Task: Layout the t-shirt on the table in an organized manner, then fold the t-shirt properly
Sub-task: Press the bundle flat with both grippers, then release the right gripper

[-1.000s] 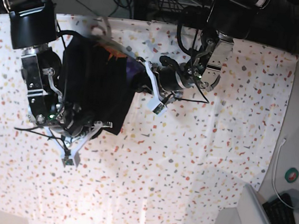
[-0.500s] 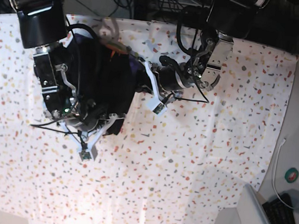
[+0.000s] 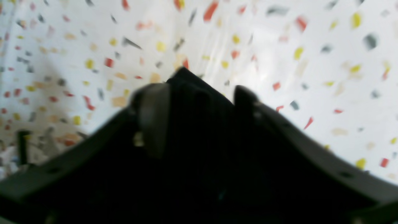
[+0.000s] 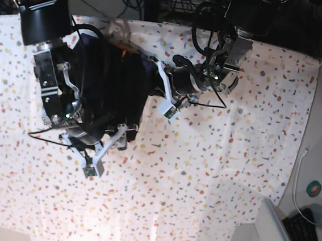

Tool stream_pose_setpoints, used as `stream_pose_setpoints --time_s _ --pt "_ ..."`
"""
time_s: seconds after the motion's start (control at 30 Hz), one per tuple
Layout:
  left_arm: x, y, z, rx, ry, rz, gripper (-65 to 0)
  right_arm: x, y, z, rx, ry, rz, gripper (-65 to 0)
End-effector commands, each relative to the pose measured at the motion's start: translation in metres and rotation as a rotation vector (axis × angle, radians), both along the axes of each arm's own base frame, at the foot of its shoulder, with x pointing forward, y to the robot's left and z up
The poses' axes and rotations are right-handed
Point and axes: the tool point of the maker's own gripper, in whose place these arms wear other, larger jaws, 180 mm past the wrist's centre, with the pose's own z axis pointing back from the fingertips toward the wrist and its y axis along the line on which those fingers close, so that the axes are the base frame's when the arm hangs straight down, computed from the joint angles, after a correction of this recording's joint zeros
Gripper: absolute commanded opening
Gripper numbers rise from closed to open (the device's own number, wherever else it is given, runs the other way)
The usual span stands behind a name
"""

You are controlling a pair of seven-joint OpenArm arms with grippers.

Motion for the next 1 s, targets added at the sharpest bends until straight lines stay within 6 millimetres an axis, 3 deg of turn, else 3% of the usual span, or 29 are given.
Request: stream_pose_setpoints --time_s 0.0,0.07,0.2,0.27,0.8,0.9,0.97 --pt "0.001 0.005 -0.004 0.034 0.008 -0.007 -65.0 0.014 -0.019 0.022 0.006 -0.074 -0.046 -28.8" --pt "0.0 0.006 -0.006 0.034 0.018 -0.005 -65.0 0.015 -0.043 0.029 0.012 -0.094 -0.115 -28.8" --pt "-0.003 0.006 -0.008 0.036 0.022 -0.005 -65.0 0.007 -0.095 0.0 -0.04 0.039 -0.244 -28.8" --pt "-0.003 0.009 -0.008 0.04 0.022 -0.005 -65.0 0.003 -0.108 -0.01 -0.066 0.067 -0.26 -28.5" --pt "-0.003 0.017 -0.01 0.055 0.023 -0.004 -65.0 -0.026 -0.113 -0.032 -0.089 0.18 -0.258 -29.0" --pt "-0.003 0.017 -0.01 0.055 0.023 -0.004 -65.0 -0.029 -0.113 -0.035 -0.088 0.186 -0.257 -37.8" --pt "-0.003 0.017 -0.01 0.056 0.024 -0.004 -65.0 -0.029 -0.113 -0.035 -0.088 0.187 -0.255 -52.8"
